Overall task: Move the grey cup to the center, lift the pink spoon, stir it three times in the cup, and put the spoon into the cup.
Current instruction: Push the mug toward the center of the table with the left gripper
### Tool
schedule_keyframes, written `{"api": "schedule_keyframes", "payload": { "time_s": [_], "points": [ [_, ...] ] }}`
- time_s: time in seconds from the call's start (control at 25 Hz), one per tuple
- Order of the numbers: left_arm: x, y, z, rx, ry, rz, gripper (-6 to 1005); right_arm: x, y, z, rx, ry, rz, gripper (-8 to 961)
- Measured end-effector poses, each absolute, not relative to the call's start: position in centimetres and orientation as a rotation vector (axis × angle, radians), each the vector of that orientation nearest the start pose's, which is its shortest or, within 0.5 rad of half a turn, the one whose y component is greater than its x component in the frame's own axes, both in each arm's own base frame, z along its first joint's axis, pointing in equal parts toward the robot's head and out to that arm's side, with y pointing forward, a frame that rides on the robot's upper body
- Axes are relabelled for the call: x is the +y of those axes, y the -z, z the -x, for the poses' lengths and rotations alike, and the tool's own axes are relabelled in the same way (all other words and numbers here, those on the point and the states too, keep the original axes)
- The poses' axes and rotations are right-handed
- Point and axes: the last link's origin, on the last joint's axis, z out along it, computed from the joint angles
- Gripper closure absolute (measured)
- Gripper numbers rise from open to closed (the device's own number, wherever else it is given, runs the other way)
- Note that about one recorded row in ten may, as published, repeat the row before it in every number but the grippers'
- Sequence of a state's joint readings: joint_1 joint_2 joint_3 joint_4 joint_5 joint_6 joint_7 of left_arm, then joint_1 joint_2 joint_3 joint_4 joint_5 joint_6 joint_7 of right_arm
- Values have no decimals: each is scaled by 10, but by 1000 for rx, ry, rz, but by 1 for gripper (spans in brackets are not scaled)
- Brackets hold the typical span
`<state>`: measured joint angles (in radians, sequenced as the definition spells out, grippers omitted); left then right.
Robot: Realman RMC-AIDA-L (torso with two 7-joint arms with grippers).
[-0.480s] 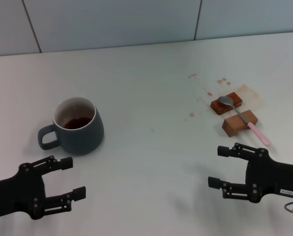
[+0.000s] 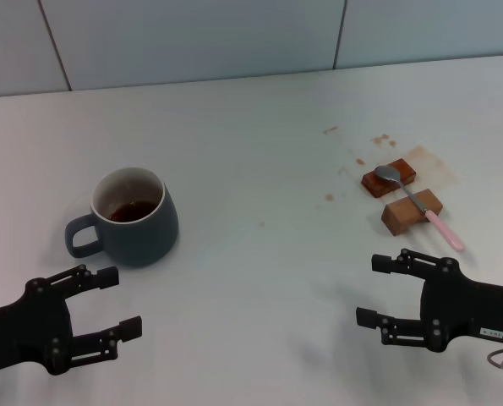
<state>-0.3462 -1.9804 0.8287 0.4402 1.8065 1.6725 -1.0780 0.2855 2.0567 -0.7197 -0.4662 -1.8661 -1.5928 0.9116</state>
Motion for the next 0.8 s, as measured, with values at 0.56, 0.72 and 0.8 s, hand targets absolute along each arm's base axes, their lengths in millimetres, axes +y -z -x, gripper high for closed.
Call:
{"api": "schedule_keyframes", "payload": {
  "time_s": [0.56, 0.72, 0.8],
  "points": [
    [256, -1, 316, -567, 850, 2674, 300, 245, 16, -326, 478, -771, 2596, 135],
    [257, 0, 315, -562, 848, 2678, 459, 245, 16, -326, 484, -774, 2595, 134],
    [258, 0, 315, -561, 845, 2680, 530, 245, 16, -326, 484, -775, 2595, 134]
  ]
}}
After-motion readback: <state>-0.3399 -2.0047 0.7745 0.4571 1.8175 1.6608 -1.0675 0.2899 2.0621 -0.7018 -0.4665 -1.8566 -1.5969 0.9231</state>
